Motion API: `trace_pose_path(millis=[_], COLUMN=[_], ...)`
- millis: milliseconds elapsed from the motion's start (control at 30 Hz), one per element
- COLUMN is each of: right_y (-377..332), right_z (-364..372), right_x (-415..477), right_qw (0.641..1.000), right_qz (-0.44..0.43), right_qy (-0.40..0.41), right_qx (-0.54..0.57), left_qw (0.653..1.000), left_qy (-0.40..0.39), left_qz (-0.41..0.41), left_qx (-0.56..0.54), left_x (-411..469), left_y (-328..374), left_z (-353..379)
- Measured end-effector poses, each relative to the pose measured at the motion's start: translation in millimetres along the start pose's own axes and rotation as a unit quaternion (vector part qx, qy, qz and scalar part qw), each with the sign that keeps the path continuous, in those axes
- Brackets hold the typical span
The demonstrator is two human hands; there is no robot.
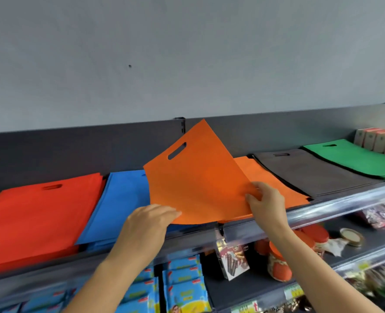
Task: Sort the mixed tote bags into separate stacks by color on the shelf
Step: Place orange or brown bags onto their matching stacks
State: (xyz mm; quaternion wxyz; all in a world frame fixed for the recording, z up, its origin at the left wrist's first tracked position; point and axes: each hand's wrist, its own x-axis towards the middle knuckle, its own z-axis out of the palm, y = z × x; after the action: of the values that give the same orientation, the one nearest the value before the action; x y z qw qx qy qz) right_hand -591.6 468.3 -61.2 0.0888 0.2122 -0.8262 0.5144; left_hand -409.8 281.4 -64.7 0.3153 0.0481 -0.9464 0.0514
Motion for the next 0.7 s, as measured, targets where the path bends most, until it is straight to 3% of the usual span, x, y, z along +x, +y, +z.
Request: trace_pose_path(millis=[267,367,500,600,700], right_y=[48,58,66,67,71], right_z=[-54,-60,-48,-28,-11], right_x=[54,66,57,50,42], right_qw=[0.997,0.990,0.954,0.964,0.946], right_qz=[0.027,0.027,-0.095,-0.120,-0.127], right_qy=[0.058,0.061,0.081,-0.038,-0.145], right_qx=[-0.051,-0.126,-0.274,-0.233,-0.261], left_qw=[0.994,0.992,0.978,0.969,0.964], left_qy=[-0.088,-0.111,-0.197,-0.229,-0.244], left_qz=[-0.014,-0.012,-0.013,-0.025,-0.032], left_qx=[-0.056,-0.061,-0.064,-0.093,-0.098], left_x=[62,77,83,84,87], left_y=[70,87,95,96,97], left_z=[39,54,75,80,78])
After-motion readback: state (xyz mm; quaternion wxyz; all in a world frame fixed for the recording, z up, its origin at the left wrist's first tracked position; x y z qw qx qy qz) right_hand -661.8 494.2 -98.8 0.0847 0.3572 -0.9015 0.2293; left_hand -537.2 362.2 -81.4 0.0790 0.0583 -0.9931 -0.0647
